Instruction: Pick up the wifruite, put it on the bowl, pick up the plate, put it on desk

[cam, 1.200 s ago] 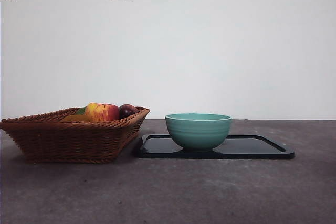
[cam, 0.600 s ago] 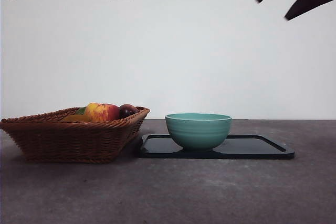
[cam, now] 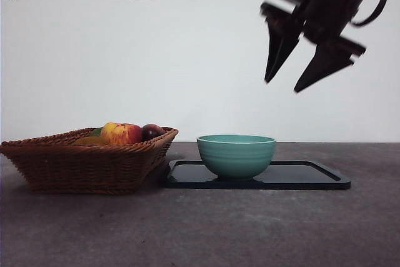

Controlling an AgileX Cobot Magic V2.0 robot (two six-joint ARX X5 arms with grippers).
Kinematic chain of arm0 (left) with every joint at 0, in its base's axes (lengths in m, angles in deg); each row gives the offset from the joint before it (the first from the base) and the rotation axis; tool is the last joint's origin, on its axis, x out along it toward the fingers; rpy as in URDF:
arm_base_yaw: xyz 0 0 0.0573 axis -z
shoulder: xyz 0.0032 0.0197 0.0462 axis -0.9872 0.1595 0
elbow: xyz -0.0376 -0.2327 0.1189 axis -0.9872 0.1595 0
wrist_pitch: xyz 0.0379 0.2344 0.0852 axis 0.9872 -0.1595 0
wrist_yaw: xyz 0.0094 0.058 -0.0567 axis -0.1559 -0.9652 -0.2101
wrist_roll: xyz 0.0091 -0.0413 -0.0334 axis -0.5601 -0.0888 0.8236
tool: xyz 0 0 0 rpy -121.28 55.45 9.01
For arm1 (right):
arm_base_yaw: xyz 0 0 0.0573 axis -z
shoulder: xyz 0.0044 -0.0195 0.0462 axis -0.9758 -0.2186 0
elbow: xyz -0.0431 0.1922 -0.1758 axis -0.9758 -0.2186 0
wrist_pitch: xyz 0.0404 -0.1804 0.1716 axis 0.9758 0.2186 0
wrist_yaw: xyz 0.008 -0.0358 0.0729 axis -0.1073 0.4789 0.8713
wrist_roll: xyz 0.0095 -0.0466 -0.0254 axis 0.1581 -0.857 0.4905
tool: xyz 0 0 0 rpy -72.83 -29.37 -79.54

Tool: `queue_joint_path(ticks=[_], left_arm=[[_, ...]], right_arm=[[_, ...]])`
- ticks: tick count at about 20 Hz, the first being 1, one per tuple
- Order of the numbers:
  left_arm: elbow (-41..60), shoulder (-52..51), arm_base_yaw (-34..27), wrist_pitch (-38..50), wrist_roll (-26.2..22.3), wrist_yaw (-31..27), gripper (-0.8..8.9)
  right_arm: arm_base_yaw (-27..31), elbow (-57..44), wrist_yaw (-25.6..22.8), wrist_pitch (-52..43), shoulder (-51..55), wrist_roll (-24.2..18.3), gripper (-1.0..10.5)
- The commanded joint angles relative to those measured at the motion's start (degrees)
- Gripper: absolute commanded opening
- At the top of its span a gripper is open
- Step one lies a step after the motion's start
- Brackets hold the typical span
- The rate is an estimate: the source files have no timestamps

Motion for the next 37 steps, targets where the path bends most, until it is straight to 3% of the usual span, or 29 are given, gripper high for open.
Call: queue_joint_path(ticks=[1,11,16,19,22,31,37], left_arm=[[-0.6,0.2,0.3,0.3,-1.2,0.2,4.03],[-0.6,0.3,0.3,-0.4,-1.2,0.2,4.03],[-0.6,0.3,0.3,-0.6,-1.2,0.2,4.03],[-0.6,0.3,0.3,-0.8,-1.2,0.2,4.03],[-0.6,0.2,0.3,-0.9,-1.2,0.2,4.03],[-0.6,0.3,0.3,-0.9,-1.3,0.2,4.03],[-0.6,0.3,0.3,-0.9,-1.5,0.2,4.03]], right_arm=[[-0.3,1.2,0.0,-1.7,-3.8,-0.7,3.0],[-1.6,1.2,0.0,-6.6,-13.8,-0.8,2.9],[-1.8,1.2,-0.1,-8.3,-16.4,-0.8,1.8],[-1.8,1.2,-1.5,-10.2,-16.4,-0.9,0.0],[-1.8,1.2,-1.5,-11.2,-16.0,-0.8,0.1],[-1.8,1.2,-1.4,-8.5,-3.4,-0.9,0.1],[-1.8,1.2,0.3,2.8,8.5,-2.1,0.1]])
